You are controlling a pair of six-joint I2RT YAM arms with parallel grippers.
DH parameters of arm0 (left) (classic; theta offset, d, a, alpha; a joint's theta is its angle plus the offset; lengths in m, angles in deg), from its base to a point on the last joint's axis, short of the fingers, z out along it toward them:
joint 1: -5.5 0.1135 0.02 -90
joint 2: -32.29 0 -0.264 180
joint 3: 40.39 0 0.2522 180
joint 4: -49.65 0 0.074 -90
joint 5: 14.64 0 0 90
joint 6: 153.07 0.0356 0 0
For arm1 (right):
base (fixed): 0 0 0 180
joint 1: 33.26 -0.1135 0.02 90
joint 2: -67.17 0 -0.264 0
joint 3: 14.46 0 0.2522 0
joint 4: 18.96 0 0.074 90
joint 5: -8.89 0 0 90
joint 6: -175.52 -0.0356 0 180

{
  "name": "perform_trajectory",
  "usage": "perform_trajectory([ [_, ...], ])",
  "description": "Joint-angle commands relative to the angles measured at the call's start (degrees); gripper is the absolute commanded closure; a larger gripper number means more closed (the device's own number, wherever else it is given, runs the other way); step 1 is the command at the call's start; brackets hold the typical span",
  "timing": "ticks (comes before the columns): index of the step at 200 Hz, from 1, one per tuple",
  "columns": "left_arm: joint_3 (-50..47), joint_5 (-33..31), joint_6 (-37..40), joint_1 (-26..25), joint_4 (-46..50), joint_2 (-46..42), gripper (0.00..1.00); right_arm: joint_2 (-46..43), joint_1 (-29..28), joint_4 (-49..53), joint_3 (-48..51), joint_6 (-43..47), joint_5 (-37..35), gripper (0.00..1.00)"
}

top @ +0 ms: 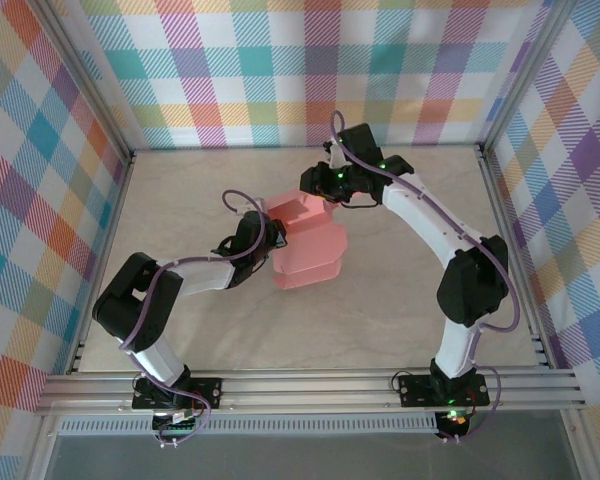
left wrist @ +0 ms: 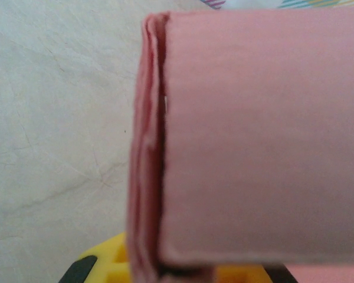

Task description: Fold the paper box

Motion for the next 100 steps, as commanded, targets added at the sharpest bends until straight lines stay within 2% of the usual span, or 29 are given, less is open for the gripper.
perform_trajectory([
  [1,3.43,3.03,0.07,0.87,5.27,-1.68,1.0,-7.15,1.89,-3.58,2.78,-0.42,3.72,0.58],
  [30,3.82,7.74,-0.98,1.8,3.89,-0.85,1.0,-14.39,6.7,-7.99,8.63,-1.03,9.53,0.4],
  [51,4.32,9.17,-1.5,2.24,3.91,-0.37,1.0,-19.39,11.25,-10.07,12.68,-1.08,11.43,0.36],
  [69,4.82,11.31,-1.11,2.48,3.79,-0.03,1.0,-23.1,15.17,-8.68,15.37,3.22,10.57,0.35],
  [100,4.84,16.97,-0.03,2.92,1.61,0.04,1.0,-23.93,20.7,-6.15,17.13,8.96,12.09,0.34],
])
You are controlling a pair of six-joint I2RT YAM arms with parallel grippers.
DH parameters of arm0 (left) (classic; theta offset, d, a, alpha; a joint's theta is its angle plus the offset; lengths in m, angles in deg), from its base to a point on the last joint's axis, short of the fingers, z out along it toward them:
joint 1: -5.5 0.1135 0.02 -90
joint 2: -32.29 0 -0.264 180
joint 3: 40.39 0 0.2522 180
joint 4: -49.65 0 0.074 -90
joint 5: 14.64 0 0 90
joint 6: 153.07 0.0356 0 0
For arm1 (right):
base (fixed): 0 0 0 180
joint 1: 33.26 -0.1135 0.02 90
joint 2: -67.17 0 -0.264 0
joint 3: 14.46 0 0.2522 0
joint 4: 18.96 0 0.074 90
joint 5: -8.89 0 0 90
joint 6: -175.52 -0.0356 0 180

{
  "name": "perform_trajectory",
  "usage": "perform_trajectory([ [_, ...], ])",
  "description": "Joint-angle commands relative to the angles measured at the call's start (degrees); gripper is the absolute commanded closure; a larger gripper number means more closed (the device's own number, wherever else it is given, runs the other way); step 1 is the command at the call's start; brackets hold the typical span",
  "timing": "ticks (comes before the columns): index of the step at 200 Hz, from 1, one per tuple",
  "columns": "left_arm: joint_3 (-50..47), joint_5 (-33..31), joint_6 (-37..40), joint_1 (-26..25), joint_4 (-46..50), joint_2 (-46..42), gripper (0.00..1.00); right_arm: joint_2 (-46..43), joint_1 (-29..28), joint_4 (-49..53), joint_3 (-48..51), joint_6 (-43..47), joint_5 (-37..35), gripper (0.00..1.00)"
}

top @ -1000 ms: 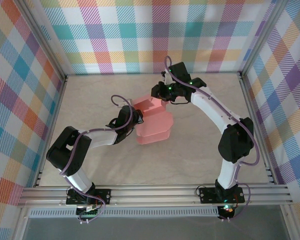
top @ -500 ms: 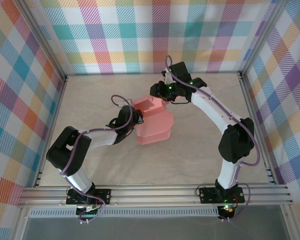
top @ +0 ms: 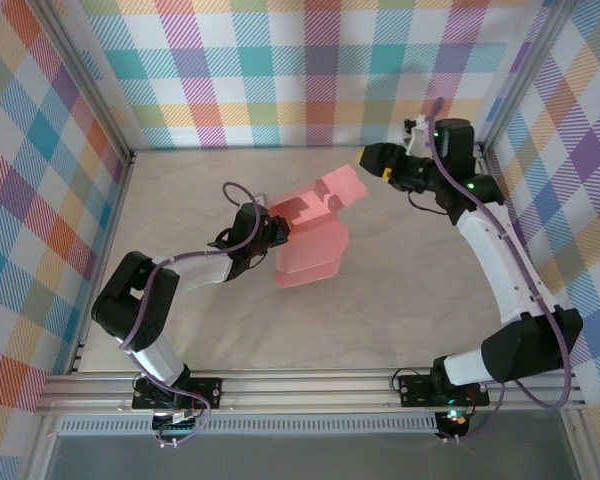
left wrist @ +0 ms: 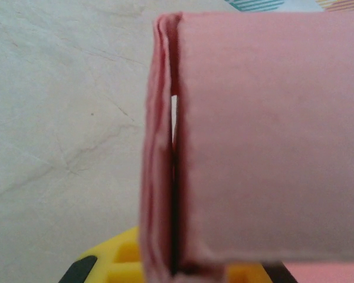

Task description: Fold the paper box

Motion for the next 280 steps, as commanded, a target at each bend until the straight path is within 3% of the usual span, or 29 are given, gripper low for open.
perform_trajectory([
  [1,1.65,6.38,0.72,0.75,-2.13,0.02,1.0,0.4,3.8,1.81,1.99,6.22,2.95,0.34],
  [36,0.88,11.97,2.26,0.8,-6.32,0.17,1.0,2.28,8.05,1.3,3.24,7.38,5.51,0.36],
  [71,-0.36,16.18,2.42,0.8,-11.56,0.97,1.0,7.05,8.34,3.26,1.81,10.94,7.04,0.38],
  [84,-0.27,17.02,2.22,0.8,-12.37,1.31,1.0,7.84,8.3,3.72,1.89,12.42,6.94,0.43],
  [107,0.31,16.19,2.18,0.8,-10.71,1.61,1.0,8.19,7.36,3.73,2.27,13.94,8.47,0.5],
  [143,2.8,12.19,1.29,0.8,-4.11,2.31,1.0,7.29,4.08,4.79,2.21,17.01,9.69,0.52],
  [182,4.33,8.2,-1.13,0.8,1.3,1.82,1.0,6.6,0.81,5.86,2.55,20.27,7.46,0.54],
  [280,8.32,7.58,-4.52,0.8,10.35,1.72,1.0,9.19,-8.89,7.97,1.33,27.97,-1.28,0.57],
])
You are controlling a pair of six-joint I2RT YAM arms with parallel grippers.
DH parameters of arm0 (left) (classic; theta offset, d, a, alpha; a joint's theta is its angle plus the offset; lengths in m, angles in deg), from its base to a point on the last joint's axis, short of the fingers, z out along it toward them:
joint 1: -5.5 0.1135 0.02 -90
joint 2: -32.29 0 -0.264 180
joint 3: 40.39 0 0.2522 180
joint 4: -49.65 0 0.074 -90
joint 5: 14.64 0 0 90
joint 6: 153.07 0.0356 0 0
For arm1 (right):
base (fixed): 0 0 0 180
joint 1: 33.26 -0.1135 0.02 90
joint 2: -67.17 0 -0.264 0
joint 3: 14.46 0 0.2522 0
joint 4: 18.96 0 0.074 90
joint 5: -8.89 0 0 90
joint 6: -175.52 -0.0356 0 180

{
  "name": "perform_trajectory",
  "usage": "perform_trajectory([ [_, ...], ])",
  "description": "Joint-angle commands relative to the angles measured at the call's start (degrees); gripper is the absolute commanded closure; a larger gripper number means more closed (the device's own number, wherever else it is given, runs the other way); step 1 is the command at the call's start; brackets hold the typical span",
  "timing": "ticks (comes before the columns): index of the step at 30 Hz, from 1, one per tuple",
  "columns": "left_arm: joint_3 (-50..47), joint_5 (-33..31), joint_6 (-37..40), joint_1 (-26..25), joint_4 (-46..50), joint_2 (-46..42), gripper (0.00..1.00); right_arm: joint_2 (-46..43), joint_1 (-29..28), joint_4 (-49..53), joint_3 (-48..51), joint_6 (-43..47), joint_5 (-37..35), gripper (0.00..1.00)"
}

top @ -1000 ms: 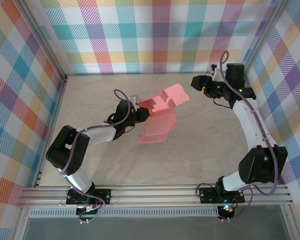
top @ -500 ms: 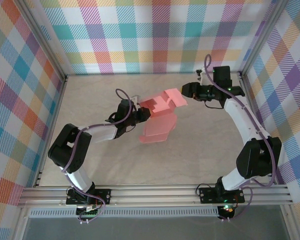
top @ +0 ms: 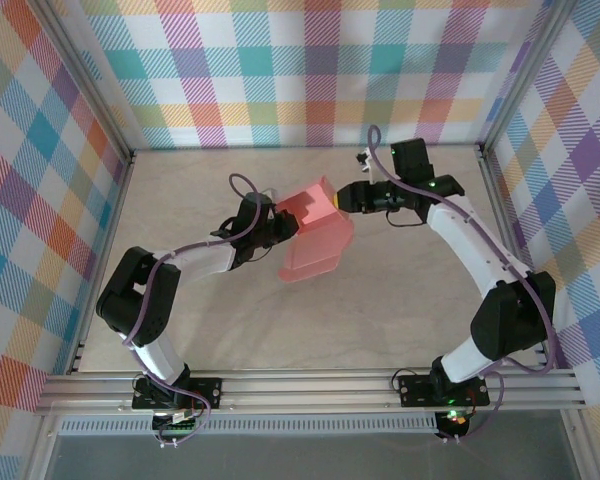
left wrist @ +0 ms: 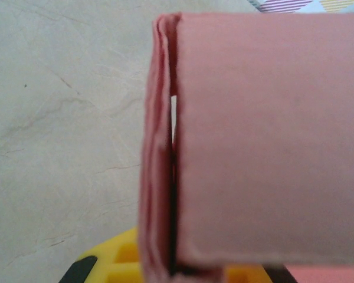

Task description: Fold the paper box

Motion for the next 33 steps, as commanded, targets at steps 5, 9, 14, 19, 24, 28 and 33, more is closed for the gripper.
perform_trajectory([
  [5,1.76,0.04,-1.17,0.54,3.05,-0.45,1.0,1.38,-3.82,1.44,-1.73,5.5,-7.18,0.57],
  [9,1.61,0.54,-1.23,0.56,3.19,-1.06,1.0,1.97,-6.28,1.24,-1.76,8.85,-13.09,0.57],
  [14,1.13,0.9,-1.18,0.56,3.37,-2.1,1.0,3.04,-7.47,0.26,-1.65,11.29,-18.66,0.58],
  [19,0.61,0.9,-1.02,0.56,3.19,-2.73,1.0,4.05,-7.63,-0.43,-1.72,12.36,-22.94,0.58],
  [24,0.48,0.62,-0.77,0.56,3.36,-2.75,1.0,2.56,-7.54,-1.94,-0.91,11.16,-24.89,0.57],
  [28,0.69,1.06,-0.7,0.56,3.19,-2.44,1.0,1.39,-6.28,-3.19,-0.13,9.33,-20.89,0.55],
  [33,1.14,2.3,-0.79,0.58,3.0,-2.06,1.0,3.1,-5.86,-1.63,-1.37,10.91,-17.24,0.56],
])
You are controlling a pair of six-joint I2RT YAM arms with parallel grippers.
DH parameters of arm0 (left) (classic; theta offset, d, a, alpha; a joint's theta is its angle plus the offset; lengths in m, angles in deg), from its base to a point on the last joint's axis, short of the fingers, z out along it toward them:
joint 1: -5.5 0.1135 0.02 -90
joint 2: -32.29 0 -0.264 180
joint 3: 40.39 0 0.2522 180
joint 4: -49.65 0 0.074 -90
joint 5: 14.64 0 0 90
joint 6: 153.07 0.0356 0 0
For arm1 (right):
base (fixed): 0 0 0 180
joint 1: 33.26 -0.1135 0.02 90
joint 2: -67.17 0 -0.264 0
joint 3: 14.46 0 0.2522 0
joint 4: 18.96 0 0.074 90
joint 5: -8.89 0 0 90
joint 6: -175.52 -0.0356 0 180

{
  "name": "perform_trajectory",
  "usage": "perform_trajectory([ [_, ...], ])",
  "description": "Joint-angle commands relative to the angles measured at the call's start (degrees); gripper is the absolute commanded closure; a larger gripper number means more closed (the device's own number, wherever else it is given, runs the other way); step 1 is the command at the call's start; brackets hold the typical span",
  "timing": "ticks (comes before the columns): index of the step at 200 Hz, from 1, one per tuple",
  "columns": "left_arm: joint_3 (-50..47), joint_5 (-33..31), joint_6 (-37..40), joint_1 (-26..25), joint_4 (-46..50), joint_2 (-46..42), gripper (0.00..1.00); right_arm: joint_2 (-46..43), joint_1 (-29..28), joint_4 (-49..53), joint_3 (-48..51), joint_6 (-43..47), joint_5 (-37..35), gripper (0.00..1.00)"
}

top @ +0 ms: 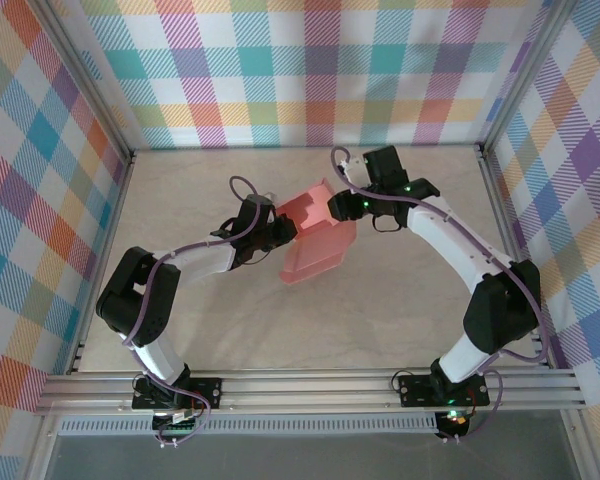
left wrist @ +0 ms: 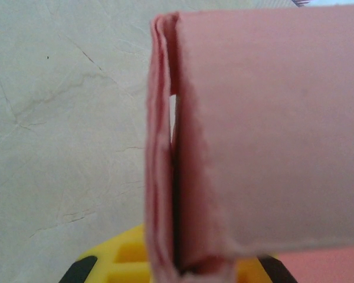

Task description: Fold the paper box

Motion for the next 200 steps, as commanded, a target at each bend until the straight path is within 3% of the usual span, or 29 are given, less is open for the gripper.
perform_trajectory([
  [1,1.13,2.04,-0.33,0.56,-0.61,-1.98,1.0,0.0,0.35,0.01,-1.49,0.9,4.58,0.56],
  [43,1.25,2.22,-0.48,0.56,-0.37,-1.45,1.0,1.98,0.25,1.58,-2.51,1.92,12.98,0.6],
  [59,1.39,2.46,-0.57,0.56,-0.35,-1.28,1.0,2.5,-0.01,1.78,-2.65,2.22,13.19,0.6],
  [86,1.51,2.62,-0.49,0.56,-0.26,-1.6,1.0,3.19,-0.57,2.96,-3.38,3.19,8.69,0.6],
  [133,1.58,2.75,-0.48,0.56,-0.26,-1.55,1.0,3.73,-2.55,2.77,-3.36,6.5,-5.25,0.62],
  [200,1.69,3.25,-0.44,0.56,-0.17,-1.63,1.0,4.41,-4.45,2.06,-3.73,7.32,-10.76,0.7],
])
